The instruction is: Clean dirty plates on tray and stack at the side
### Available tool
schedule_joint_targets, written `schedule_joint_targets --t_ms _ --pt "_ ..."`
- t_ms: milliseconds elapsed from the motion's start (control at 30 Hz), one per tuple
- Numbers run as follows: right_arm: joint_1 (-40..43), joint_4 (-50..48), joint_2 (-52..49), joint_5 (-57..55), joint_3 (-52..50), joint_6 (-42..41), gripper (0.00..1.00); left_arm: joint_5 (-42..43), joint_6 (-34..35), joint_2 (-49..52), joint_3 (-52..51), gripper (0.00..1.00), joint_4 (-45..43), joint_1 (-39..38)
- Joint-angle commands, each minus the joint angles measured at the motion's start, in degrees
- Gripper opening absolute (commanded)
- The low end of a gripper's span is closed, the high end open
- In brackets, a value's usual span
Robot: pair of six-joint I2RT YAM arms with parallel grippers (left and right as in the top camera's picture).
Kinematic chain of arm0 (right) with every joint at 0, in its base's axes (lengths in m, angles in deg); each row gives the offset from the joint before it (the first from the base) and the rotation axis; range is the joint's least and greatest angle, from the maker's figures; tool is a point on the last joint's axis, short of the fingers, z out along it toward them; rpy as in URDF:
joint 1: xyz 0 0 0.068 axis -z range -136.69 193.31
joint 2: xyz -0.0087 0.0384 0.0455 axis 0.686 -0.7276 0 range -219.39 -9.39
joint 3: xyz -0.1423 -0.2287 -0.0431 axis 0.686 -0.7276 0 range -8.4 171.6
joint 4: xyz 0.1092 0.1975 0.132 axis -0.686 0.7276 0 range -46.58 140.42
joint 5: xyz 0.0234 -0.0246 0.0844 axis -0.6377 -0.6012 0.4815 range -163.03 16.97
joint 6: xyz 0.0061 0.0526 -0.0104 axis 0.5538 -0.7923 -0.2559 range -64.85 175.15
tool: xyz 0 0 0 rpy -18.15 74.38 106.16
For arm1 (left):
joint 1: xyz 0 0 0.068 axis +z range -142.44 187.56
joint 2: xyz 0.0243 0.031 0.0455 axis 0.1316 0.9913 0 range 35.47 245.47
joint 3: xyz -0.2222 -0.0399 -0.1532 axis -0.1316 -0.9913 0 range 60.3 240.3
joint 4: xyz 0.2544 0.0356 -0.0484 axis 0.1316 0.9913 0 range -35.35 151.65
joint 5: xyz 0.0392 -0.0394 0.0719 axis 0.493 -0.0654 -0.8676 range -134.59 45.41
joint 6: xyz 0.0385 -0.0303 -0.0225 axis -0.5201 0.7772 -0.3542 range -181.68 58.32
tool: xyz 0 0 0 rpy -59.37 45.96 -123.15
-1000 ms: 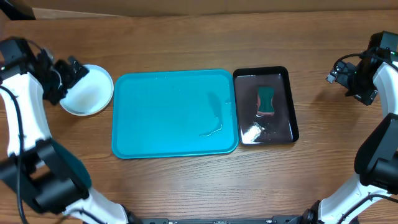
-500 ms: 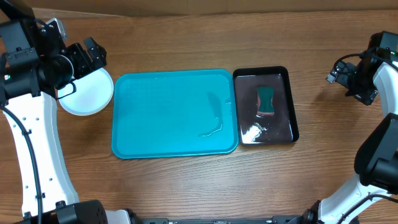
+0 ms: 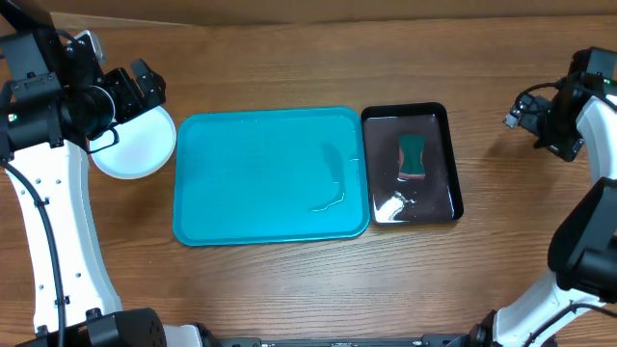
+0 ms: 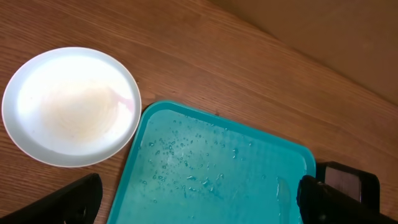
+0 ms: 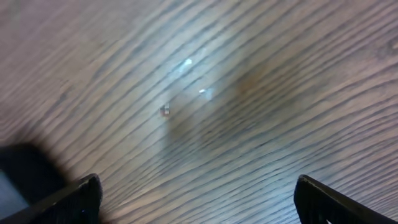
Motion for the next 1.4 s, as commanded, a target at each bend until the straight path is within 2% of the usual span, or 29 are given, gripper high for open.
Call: schedule_joint_targets --t_ms 0,233,500,633,733,767,800,933,1167,1267,1367 --pt "-3.26 -0.24 9.88 -0.07 0.63 -0.2 1.0 -0.59 -1.07 -0.02 -0.04 1.0 -0.07 -0.15" --pt "-13.16 -0.24 29.27 -0.07 0.63 -0.2 1.0 -0.59 -1.07 -0.02 -0.04 1.0 -0.04 -0.15" --pt "-31.36 -0.55 51.41 -0.48 0.61 0.35 1.0 -0.59 -1.07 -0.02 -0.04 1.0 -0.04 -0.15" --pt "-32.37 -6.43 60.92 -1.57 -2.38 3.54 1.0 -0.59 -1.07 -0.02 -0.04 1.0 -0.04 -0.15" --pt "-29.73 -16.26 70.34 -0.9 -11.1 3.5 1.0 -0.59 -1.07 -0.02 -0.04 1.0 -0.04 -0.15" --pt "-28.11 -23.54 76.35 -0.55 -18.4 3.5 1.0 -0.59 -1.07 -0.02 -0.04 1.0 -0.07 -0.15" --pt "-27.82 -24.92 77.46 -0.39 -19.8 3.52 1.0 -0.59 -1.07 -0.02 -0.04 1.0 -0.07 -0.15" --pt "-26.14 -45.81 92.67 0.52 -42.14 3.52 1.0 -0.59 -1.07 -0.02 -0.04 1.0 -0.04 -0.15" --pt "-25.75 -74.12 104.02 3.02 -69.0 3.04 1.0 -0.59 -1.07 -0.02 -0.04 1.0 -0.07 -0.15" --pt "-25.62 -80.54 106.71 3.8 -76.61 3.04 1.0 -0.59 -1.07 -0.02 -0.04 1.0 -0.07 -0.15" --pt "-25.59 -81.22 108.96 3.76 -81.18 3.04 1.0 -0.59 -1.07 -0.02 -0.04 1.0 -0.07 -0.15"
